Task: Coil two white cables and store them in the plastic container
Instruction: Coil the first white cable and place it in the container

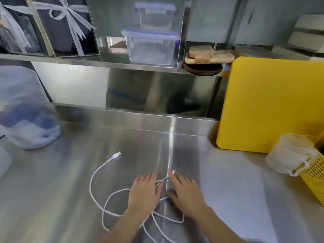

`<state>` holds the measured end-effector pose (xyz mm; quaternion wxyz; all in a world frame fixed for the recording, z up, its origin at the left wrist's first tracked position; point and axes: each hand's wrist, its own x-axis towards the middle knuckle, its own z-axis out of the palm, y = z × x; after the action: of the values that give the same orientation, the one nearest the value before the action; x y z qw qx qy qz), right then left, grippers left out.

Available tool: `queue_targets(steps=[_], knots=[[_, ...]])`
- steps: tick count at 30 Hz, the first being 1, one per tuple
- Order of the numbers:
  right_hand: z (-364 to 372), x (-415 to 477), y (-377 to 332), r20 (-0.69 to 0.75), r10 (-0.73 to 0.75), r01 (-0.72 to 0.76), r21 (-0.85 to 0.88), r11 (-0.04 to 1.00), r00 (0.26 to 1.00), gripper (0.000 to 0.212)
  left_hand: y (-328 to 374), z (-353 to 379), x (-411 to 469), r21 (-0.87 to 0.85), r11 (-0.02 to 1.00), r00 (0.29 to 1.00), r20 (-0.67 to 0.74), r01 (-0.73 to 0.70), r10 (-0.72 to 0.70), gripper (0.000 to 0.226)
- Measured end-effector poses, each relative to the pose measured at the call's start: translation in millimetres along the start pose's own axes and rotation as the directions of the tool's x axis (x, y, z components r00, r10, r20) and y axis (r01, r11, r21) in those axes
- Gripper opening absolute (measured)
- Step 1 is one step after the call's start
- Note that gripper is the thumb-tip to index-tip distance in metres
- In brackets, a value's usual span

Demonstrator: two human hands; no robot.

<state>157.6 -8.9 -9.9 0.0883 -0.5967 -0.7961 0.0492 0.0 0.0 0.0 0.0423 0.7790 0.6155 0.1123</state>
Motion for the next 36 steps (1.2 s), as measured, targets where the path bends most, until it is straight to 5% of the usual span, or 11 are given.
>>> queue_targets(steps=[1, 7, 11, 16, 19, 21, 24, 27, 31, 33, 36], knots=[[4.9, 0.3, 0.4, 0.071, 0.001, -0.003, 0.024, 1.0, 0.997, 0.062, -2.3, 9.6, 0.0, 0.046, 0.999, 0.995, -0.095, -0.024, 0.028, 0.037], [5.1, 0.0, -8.2, 0.027, -0.01, 0.011, -0.048, 0.999, 1.0, 0.013, 2.8, -4.6, 3.9, 0.048, 0.998, 0.991, 0.129, 0.038, -0.043, 0.03], [-22.7, 6.6, -9.7, -0.017, 0.149, -0.136, 0.32, 0.938, 0.989, 0.019, 9.1, -31.3, 1.7, -0.188, 0.975, 0.989, 0.113, 0.115, -0.095, 0.033], [-89.6, 10.7, -7.9, -0.239, 0.223, -0.057, 0.55, 0.833, 0.945, 0.013, 3.4, -90.8, -0.4, -0.712, 0.699, 0.998, 0.033, 0.067, -0.062, 0.029], [-137.1, 9.8, -5.6, -0.34, 0.376, -0.075, 0.648, 0.758, 0.862, 0.011, -7.6, -119.0, -4.5, -0.811, 0.579, 0.997, 0.06, 0.082, -0.057, 0.03], [-159.6, 9.7, -1.3, -0.38, 0.406, -0.132, 0.573, 0.809, 0.831, 0.01, -12.7, -130.9, -9.3, -0.839, 0.537, 0.994, 0.044, 0.091, -0.101, 0.032], [-179.3, 5.5, -6.9, -0.392, 0.247, -0.171, 0.217, 0.961, 0.886, 0.031, -8.2, -150.1, -14.8, -0.878, 0.474, 0.988, -0.007, 0.067, -0.152, 0.034], [-187.3, -2.0, -35.3, -0.303, -0.079, 0.114, 0.1, 0.988, 0.95, 0.058, 9.8, -169.4, -16.3, -0.877, 0.481, 0.995, -0.028, 0.021, -0.095, 0.033], [-192.4, -3.6, -67.9, -0.377, -0.287, 0.36, 0.139, 0.922, 0.881, 0.029, 30.6, -188.2, -18.9, -0.878, 0.472, 0.995, -0.102, -0.08, -0.021, 0.031], [-201.4, -3.7, -64.9, -0.477, -0.21, 0.338, 0.201, 0.919, 0.854, 0.016, 27.5, -195.1, -23.6, -0.901, 0.431, 0.997, -0.072, -0.05, -0.036, 0.032], [-223.2, -4.9, -45.7, -0.5, 0.118, 0.175, 0.501, 0.848, 0.858, 0.013, 15.9, -203.4, -34.9, -0.936, 0.349, 0.999, 0.033, 0.046, -0.043, 0.036]])
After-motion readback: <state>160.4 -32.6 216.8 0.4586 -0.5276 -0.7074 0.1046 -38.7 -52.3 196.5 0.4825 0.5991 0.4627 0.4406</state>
